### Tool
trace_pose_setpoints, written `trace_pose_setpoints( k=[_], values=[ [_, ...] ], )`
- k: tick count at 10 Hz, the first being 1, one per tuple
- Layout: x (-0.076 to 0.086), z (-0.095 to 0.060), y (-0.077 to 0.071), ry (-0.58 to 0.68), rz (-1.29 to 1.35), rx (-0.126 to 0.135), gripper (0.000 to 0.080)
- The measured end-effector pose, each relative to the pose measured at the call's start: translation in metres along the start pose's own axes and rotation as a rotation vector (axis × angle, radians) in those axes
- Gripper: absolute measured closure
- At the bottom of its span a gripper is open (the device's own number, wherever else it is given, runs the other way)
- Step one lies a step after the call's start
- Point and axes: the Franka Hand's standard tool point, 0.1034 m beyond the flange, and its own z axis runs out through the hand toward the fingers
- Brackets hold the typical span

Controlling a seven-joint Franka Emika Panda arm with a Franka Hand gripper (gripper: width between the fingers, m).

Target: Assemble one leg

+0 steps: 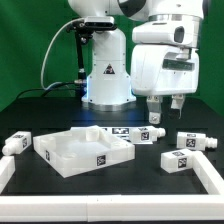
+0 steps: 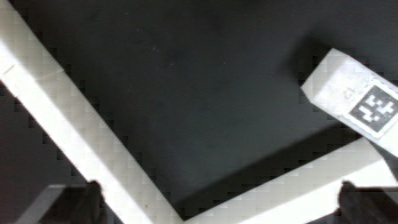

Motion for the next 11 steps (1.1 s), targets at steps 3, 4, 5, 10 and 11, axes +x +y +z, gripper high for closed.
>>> trace_pose_setpoints(
  k=[3, 4, 5, 10, 11],
  values=[
    [-0.001, 0.0, 0.0, -0.004, 0.001, -0.006, 0.015],
    [-0.001, 0.0, 0.0, -0.004, 0.002, -0.005, 0.015],
    [-0.001, 0.0, 0.0, -0.004, 0.002, -0.005, 0.015],
    [0.004, 0.005, -0.018, -0.009, -0.095, 0.018, 0.015],
    [0.008, 0.011, -0.029, 0.026, -0.116, 0.014, 0.015]
  ],
)
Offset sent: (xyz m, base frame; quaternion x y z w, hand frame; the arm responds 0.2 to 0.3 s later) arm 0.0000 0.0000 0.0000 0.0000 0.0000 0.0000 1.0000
